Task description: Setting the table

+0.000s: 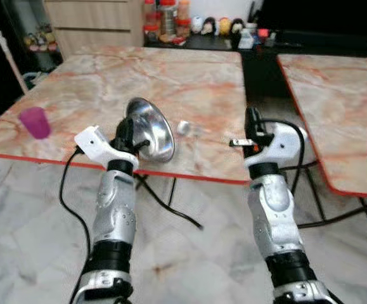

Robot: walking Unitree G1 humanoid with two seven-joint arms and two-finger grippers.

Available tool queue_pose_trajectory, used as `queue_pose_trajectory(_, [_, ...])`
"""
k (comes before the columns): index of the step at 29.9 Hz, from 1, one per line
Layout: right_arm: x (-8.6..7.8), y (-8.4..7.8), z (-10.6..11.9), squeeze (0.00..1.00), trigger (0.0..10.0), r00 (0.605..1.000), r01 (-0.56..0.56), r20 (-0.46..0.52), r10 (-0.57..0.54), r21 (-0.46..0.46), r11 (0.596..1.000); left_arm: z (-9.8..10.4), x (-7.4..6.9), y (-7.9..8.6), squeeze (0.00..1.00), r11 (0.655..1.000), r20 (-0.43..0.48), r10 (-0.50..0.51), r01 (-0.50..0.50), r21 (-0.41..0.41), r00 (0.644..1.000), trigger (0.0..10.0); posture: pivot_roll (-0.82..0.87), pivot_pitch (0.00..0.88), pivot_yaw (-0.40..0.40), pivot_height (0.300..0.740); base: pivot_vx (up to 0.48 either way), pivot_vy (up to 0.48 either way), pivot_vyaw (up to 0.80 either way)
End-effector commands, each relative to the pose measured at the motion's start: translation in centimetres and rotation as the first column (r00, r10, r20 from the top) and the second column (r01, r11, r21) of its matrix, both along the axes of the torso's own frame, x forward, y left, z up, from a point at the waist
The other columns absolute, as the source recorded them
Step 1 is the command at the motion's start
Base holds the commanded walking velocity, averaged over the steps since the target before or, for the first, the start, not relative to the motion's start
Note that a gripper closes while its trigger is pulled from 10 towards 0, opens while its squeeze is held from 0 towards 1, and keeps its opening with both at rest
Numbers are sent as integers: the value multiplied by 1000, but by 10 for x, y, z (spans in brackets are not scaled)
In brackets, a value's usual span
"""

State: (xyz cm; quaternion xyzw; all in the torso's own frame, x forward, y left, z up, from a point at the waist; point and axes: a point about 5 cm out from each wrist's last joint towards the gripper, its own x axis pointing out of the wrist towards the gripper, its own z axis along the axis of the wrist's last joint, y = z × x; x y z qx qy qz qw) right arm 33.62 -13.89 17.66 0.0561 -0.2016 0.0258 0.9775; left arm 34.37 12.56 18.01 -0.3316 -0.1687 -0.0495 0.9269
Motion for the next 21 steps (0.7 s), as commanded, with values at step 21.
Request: queue_pose_trajectory(21, [-2,10,2,0,10000,1000,12,2,-12,-27,1000,5,-2,7,0,997,16,31,-32,66,999,10000,2,120,9,740,24,-453,0])
